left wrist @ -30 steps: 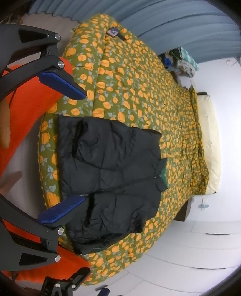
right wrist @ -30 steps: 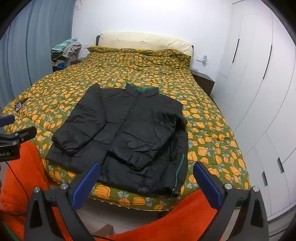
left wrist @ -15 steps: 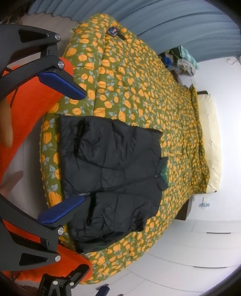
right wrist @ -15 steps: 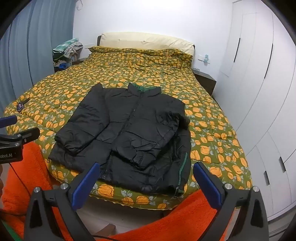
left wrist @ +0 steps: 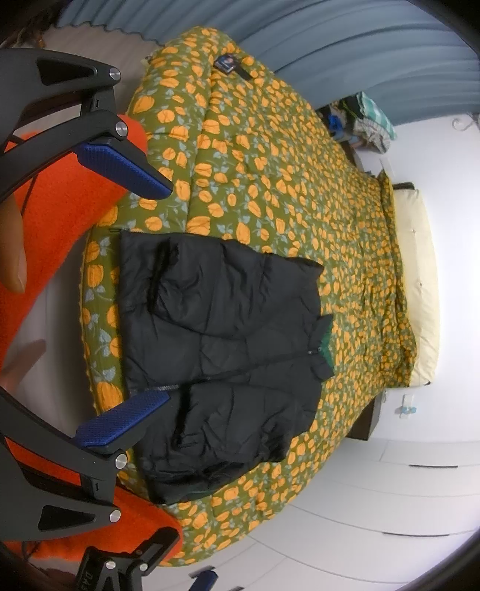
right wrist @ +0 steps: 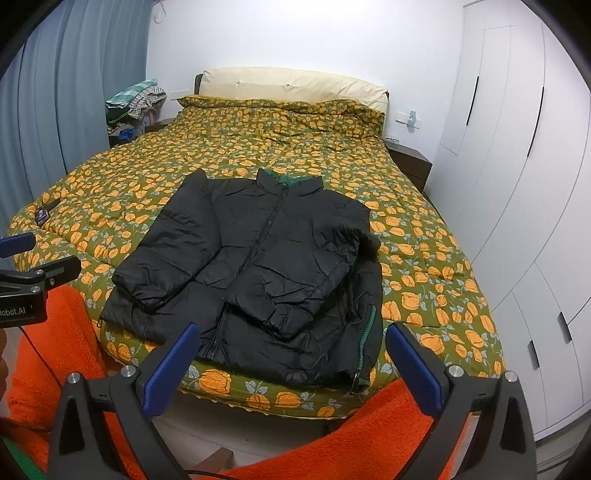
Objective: Fold large clothes
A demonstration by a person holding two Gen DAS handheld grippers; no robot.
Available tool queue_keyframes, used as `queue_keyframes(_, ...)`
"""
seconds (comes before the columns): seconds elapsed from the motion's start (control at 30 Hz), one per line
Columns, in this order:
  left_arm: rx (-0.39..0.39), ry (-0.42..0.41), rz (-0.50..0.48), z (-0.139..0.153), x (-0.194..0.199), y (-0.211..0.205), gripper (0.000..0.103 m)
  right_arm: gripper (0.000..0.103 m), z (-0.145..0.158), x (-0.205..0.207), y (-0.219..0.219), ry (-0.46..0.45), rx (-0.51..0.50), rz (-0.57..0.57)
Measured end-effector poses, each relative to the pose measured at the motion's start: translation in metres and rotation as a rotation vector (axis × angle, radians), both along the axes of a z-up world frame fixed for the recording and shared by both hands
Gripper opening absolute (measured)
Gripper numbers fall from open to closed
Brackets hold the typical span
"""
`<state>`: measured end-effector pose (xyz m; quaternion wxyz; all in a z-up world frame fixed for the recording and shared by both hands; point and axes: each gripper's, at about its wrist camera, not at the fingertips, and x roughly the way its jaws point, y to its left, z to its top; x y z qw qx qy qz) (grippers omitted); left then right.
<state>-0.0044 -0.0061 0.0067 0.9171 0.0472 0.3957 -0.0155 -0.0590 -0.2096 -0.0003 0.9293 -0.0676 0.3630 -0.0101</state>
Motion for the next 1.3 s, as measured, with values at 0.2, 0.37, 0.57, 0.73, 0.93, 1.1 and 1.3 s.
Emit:
queue_keyframes(0.2, -0.001, -0.002, -0.003, -0.0004, 0.0012, 0.0012, 0.103, 0.102, -0.0004, 0.0000, 0.0009, -0.004, 0.000, -0.001)
queue_keyframes(0.37, -0.001, -0.004, -0.002, -0.0008, 0.0005, 0.0016, 0.103, 0.102, -0.0002, 0.0002, 0.0016, -0.006, 0.002, -0.001)
queue_keyframes(0.57, -0.002, -0.004, 0.001, -0.0016, 0.0000, 0.0030, 0.103, 0.102, 0.0004, 0.0003, 0.0017, -0.006, 0.005, 0.002)
queue_keyframes(0.73, -0.002, -0.005, 0.001, -0.0014, -0.0002, 0.0019, 0.103, 0.102, -0.0007, 0.0018, 0.0033, 0.000, 0.010, 0.005)
queue_keyframes(0.93, -0.003, -0.004, 0.000, -0.0015, 0.0002, 0.0028, 0.103, 0.102, -0.0007, 0.0016, 0.0028, -0.001, 0.011, 0.009)
queue_keyframes(1.1, -0.003, -0.005, 0.001, -0.0014, 0.0001, 0.0022, 0.103, 0.102, -0.0007, 0.0014, 0.0034, -0.001, 0.010, 0.008)
queue_keyframes(1.3, -0.001, -0.004, 0.000, -0.0018, 0.0000, 0.0022, 0.103, 0.102, -0.0007, 0.0015, 0.0038, -0.002, 0.011, 0.009)
